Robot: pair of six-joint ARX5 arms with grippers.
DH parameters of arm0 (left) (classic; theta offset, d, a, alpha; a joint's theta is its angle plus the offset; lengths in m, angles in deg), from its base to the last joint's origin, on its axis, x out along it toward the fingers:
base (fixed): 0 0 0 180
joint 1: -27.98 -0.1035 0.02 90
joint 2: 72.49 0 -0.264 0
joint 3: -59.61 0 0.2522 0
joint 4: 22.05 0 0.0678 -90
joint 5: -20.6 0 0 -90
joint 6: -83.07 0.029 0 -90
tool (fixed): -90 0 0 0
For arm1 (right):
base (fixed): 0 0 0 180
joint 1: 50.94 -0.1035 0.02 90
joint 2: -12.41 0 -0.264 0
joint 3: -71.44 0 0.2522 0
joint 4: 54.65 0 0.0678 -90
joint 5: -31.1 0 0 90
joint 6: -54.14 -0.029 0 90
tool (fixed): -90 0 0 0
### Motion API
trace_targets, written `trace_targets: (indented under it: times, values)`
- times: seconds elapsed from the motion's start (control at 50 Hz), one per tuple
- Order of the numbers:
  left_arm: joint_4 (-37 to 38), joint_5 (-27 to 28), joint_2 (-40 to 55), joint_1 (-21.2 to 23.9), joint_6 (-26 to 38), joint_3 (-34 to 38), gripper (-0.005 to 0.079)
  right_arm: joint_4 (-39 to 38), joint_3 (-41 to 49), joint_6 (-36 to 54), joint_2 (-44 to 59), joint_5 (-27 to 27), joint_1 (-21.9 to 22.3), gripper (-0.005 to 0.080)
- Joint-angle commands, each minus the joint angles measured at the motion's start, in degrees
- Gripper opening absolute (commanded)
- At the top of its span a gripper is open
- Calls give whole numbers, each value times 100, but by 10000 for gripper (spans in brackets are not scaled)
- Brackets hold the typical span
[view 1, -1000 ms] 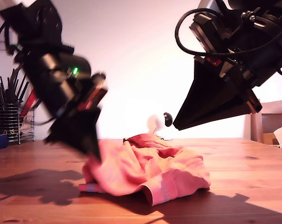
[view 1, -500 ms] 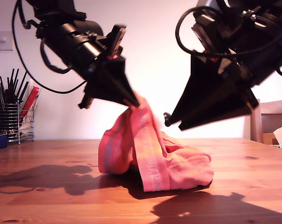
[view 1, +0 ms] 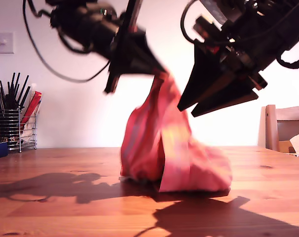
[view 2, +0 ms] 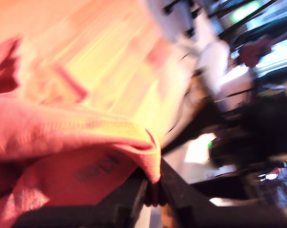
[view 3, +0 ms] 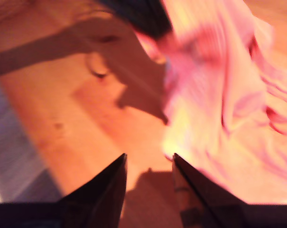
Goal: Fold the underwear in front of you. After folding it, place it to the right side.
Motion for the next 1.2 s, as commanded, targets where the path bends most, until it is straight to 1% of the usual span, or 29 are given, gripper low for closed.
trace_targets:
  times: [0.0, 0.26, 0.4, 0.48, 0.58, 0.68, 0.96, 0.98, 1.1, 1.18]
  values:
    - [-17, 116, 15, 13, -22, -37, -19, -70, 28, 120, -7, 98, -28, 288]
    - [-122, 457, 15, 17, -190, -48, -19, -365, 26, 92, -7, 127, -26, 305]
    - [-219, 621, 15, 17, -306, -52, -19, -352, 28, -216, -4, 160, -24, 305]
    - [-264, 625, 15, 17, -330, -52, -19, -297, 26, -214, -4, 413, -26, 308]
    - [-409, 651, 15, 17, -496, -55, -19, -291, 26, -210, -4, 750, -28, 337]
    - [-627, 651, 15, 17, -647, -57, -19, -308, 26, -210, -4, 787, -26, 337]
    - [-1648, 455, 15, 17, -1401, -57, -19, -444, 28, -229, -4, 780, -63, 337]
    - [-1740, 431, 15, 17, -1539, -57, -19, -452, 26, -229, -4, 780, -63, 337]
    - [-2227, 197, 15, 17, -1862, -57, -19, -496, 26, -234, -4, 765, -66, 337]
    - [-2544, -98, 15, 15, -2065, -57, -19, -474, 26, -234, -4, 732, -66, 337]
